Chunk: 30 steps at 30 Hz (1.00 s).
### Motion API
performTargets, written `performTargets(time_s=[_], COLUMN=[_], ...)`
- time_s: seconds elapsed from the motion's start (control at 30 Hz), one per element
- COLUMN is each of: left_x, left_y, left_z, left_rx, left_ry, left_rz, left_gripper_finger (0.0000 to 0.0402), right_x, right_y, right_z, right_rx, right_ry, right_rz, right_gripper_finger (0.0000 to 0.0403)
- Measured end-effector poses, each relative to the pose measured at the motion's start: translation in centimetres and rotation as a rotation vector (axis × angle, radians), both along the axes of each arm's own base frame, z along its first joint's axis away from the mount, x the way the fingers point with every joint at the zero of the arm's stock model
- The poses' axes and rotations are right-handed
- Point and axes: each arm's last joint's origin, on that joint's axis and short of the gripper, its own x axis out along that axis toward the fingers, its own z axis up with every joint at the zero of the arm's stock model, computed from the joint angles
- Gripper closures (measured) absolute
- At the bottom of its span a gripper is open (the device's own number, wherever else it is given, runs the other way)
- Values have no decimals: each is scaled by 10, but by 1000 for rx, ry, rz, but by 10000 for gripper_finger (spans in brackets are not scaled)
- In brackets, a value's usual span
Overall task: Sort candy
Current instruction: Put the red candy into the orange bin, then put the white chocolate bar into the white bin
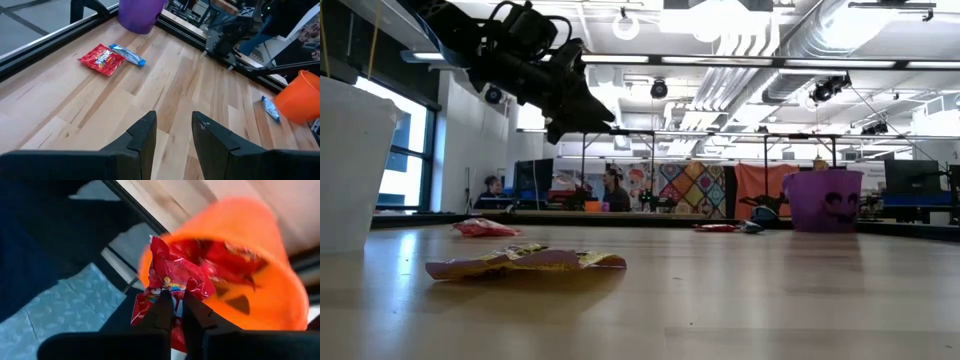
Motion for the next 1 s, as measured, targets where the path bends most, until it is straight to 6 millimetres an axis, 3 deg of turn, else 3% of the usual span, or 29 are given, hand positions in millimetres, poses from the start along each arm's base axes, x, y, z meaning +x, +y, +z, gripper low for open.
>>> performTargets(time_s=[0.23, 0.4, 0.6, 0.73, 0.87, 1.0], left_x=[0, 0, 0, -2, -8, -19], left_y=[0, 1, 1, 5, 10, 13], left_z=[0, 0, 0, -1, 3, 8], left_rx=[19, 20, 34, 33, 58, 79], left_ry=[4, 4, 7, 13, 17, 57], left_rz=[6, 8, 3, 17, 48, 97], left_gripper_finger=[292, 292, 292, 293, 312, 343], right_x=[-29, -31, -25, -22, -23, -23], right_y=[8, 8, 6, -3, -29, -68], right_z=[-42, -45, -18, 13, 47, 75], right_rx=[-58, -51, -19, -34, -151, -349], right_ry=[126, 154, 120, 71, 18, -128], right_rz=[25, 18, 17, 43, -24, -206], right_gripper_finger=[391, 371, 282, 234, 228, 259])
